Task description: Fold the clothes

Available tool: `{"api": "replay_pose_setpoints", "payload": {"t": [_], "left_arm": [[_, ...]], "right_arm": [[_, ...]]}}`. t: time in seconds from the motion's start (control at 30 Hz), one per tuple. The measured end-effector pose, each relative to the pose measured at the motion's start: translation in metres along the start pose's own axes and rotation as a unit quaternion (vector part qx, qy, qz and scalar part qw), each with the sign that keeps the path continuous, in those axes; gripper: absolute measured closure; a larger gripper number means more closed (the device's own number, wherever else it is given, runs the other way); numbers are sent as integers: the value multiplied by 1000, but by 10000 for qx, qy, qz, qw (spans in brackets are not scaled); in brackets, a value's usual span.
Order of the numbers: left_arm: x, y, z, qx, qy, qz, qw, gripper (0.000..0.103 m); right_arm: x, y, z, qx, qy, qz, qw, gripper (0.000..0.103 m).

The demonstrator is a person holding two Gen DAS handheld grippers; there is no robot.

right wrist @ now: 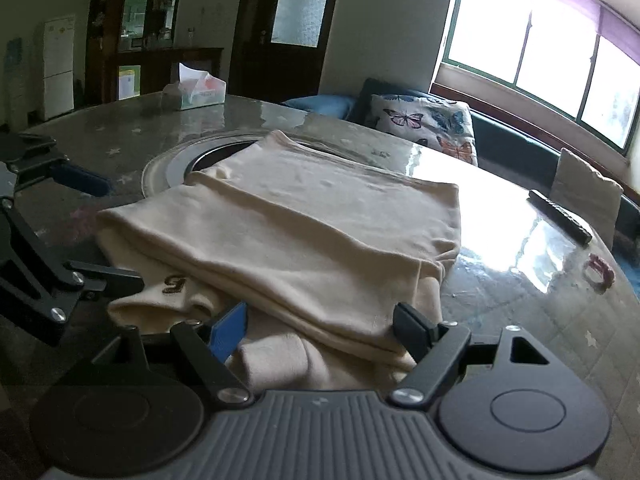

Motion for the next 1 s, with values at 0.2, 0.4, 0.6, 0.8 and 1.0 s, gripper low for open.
{"api": "replay_pose_setpoints", "payload": {"t": [0.2, 0.4, 0.6, 0.8, 1.0], "left_arm": [[0, 0, -1, -2, 3, 1, 10000, 0], [1, 0, -2, -36, 9, -7, 10000, 0], [9, 2, -3, -237, 43, -105, 9997, 0], [29, 1, -8, -887, -81, -355, 9954, 0], [42, -7, -28, -1742, -465, -581, 9819, 3]], "right_arm": [[1, 4, 3, 19, 39, -63, 10000, 21], [2, 1, 3, -10, 61, -17, 10000, 21], [15, 1, 1, -27, 51, -106, 9999, 21], [19, -15, 1, -53, 218, 138, 9997, 28], [46, -9, -10, -147, 392, -28, 9991, 31]]}}
Point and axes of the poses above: each gripper's, at about its wrist camera, not at the fingertips, and x roughly against the way its jaws point, z to its left, y to its top, the point moved 9 cm from there along -x, roughly the way its jaws point, and after that the axes turned 10 degrees about y, right-handed, at the moved point
